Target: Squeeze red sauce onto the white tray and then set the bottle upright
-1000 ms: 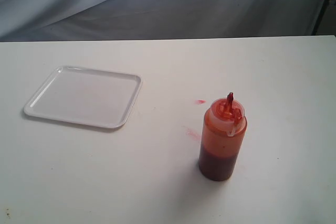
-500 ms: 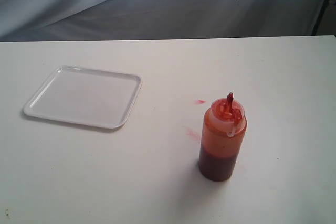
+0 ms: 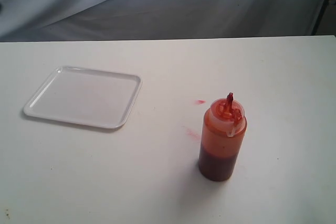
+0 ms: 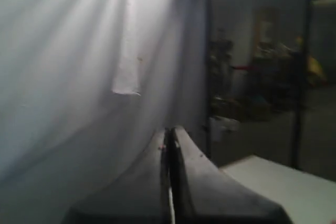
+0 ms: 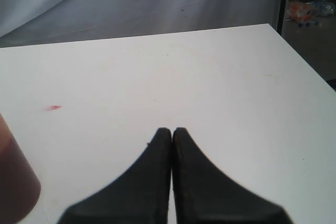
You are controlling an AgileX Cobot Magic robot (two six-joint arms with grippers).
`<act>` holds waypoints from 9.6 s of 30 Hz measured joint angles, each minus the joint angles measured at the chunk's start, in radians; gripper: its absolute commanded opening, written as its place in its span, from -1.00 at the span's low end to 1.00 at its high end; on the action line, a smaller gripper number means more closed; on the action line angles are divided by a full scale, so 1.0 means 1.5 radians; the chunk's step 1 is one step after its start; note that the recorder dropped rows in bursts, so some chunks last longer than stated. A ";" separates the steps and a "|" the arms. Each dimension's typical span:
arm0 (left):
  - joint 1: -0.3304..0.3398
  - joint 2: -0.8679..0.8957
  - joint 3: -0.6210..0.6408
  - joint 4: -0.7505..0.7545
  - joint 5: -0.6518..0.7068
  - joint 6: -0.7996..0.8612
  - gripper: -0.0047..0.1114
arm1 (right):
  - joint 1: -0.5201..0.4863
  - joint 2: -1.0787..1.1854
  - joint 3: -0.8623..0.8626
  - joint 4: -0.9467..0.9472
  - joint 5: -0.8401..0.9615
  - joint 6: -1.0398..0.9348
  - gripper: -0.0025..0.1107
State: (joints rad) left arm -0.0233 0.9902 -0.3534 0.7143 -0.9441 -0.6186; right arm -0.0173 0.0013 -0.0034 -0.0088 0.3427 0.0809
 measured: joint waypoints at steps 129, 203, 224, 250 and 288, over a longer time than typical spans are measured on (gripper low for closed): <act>-0.256 0.762 -0.339 0.269 -0.022 0.091 0.87 | 0.000 0.000 0.000 0.000 0.000 0.000 -0.96; -0.313 0.797 -0.385 0.269 0.020 0.159 0.87 | 0.000 0.000 0.000 0.000 0.000 0.000 -0.96; -0.351 0.797 -0.413 0.315 0.071 0.076 0.87 | 0.000 0.000 0.000 0.000 0.000 0.000 -0.96; -0.368 0.797 -0.456 0.340 0.040 -0.014 0.87 | 0.000 0.000 0.000 0.000 0.000 0.000 -0.96; -0.389 0.867 -0.590 0.572 0.091 -0.238 0.81 | 0.000 0.000 0.000 0.000 0.000 0.000 -0.96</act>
State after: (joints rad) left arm -0.6061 2.2909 -1.2383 1.5726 -0.8083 -0.9762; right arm -0.0173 0.0013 -0.0034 -0.0088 0.3427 0.0809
